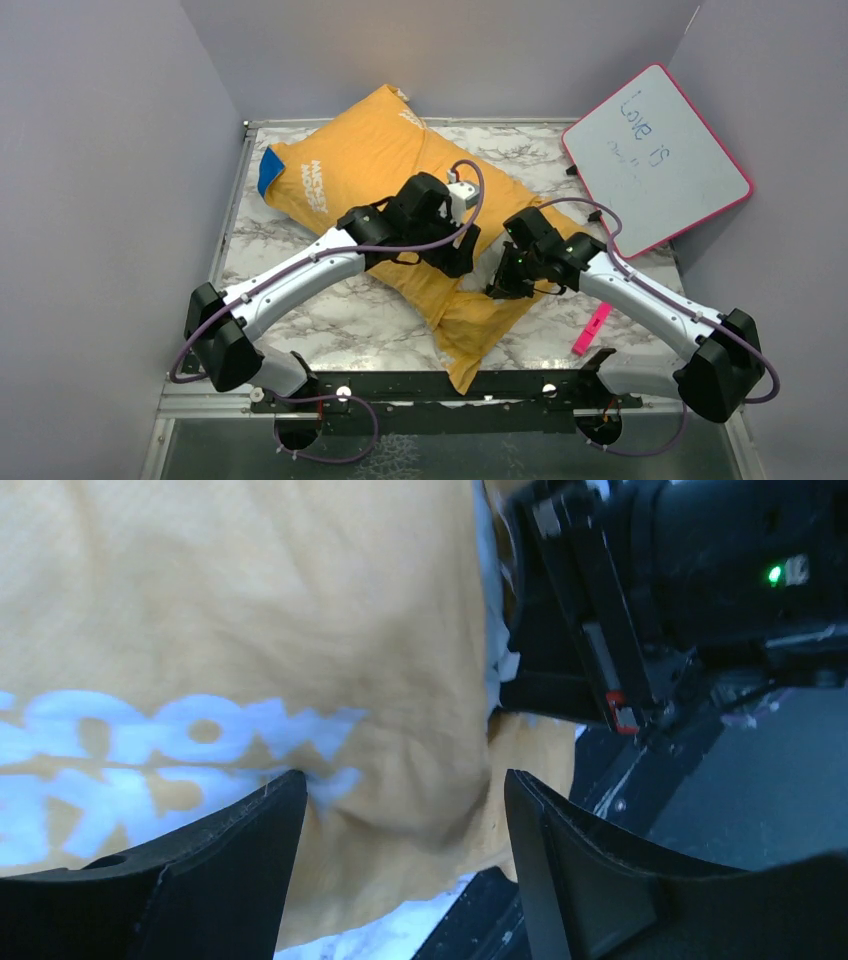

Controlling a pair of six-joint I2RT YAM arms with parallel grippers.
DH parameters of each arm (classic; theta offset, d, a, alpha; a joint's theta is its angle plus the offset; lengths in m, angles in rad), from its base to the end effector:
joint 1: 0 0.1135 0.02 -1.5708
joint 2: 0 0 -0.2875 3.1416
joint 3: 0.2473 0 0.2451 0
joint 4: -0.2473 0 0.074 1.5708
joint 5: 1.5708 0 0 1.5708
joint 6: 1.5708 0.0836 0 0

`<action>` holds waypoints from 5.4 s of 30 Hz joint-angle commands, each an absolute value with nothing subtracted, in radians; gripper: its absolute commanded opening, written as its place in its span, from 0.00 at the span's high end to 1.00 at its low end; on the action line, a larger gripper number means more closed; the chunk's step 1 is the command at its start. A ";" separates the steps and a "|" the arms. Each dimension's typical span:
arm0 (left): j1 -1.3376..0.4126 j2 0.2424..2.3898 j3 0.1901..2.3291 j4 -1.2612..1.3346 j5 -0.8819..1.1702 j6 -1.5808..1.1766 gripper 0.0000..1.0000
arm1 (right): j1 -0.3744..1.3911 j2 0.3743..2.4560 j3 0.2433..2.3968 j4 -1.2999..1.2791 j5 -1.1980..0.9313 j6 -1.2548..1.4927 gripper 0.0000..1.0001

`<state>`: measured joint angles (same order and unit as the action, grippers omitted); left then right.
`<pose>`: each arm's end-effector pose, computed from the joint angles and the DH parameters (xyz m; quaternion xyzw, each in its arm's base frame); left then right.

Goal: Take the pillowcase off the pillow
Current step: Remove the pillow from the pillowcase.

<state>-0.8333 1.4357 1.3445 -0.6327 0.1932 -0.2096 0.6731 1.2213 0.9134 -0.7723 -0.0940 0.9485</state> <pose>0.2170 -0.2627 0.3331 0.3161 0.8515 -0.2800 0.3108 0.1830 0.1559 0.2301 0.1217 0.9614 0.2072 0.1341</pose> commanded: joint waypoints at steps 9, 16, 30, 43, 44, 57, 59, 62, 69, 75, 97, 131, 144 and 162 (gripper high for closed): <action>-0.876 1.407 1.246 -0.595 -0.008 -0.213 0.32 | 0.676 1.166 0.855 -0.780 -0.036 1.067 1.00; -0.863 1.429 1.255 -0.580 -0.285 -0.173 0.94 | 0.675 1.150 0.898 -0.954 -0.013 1.034 0.99; -0.597 1.437 1.149 -0.493 -0.025 -0.141 1.00 | 0.676 0.973 0.681 -1.018 -0.307 0.739 0.99; -0.597 1.323 1.117 -0.473 0.201 -0.210 0.35 | 0.675 1.103 0.774 -0.936 -0.081 0.855 0.99; -0.597 1.300 1.119 -0.473 0.213 -0.227 0.31 | 0.675 1.098 0.772 -0.914 -0.085 0.860 0.98; -0.780 1.174 1.078 -0.445 0.294 -0.559 0.23 | 0.676 1.139 0.754 -0.812 -0.087 0.928 0.98; -0.841 1.179 1.064 -0.421 0.243 -0.626 0.23 | 0.676 1.128 0.751 -0.804 -0.085 0.939 0.98; -0.880 1.206 1.037 -0.371 0.211 -0.681 0.23 | 0.676 1.108 0.737 -0.790 -0.081 0.951 0.98; -0.923 1.304 1.014 -0.292 0.138 -0.772 0.27 | 0.675 1.076 0.716 -0.760 -0.101 0.968 0.98; -0.961 1.256 1.069 -0.352 -0.051 -0.713 0.29 | 0.676 1.072 0.736 -0.779 -0.070 0.962 0.98; -0.683 1.460 1.389 -0.620 -0.535 -0.114 1.00 | 0.675 1.072 0.743 -0.908 -0.020 0.959 0.98; -0.618 1.159 1.239 -0.608 0.442 -0.528 0.13 | 0.676 1.334 0.950 -0.732 0.057 0.985 0.98; -0.909 1.281 1.042 -0.290 0.057 -0.735 0.17 | 0.675 1.206 0.868 -0.663 0.007 1.036 0.97; -0.909 1.555 1.119 -0.331 -0.228 -0.543 0.61 | 0.676 0.902 0.765 -0.518 -0.204 0.633 0.78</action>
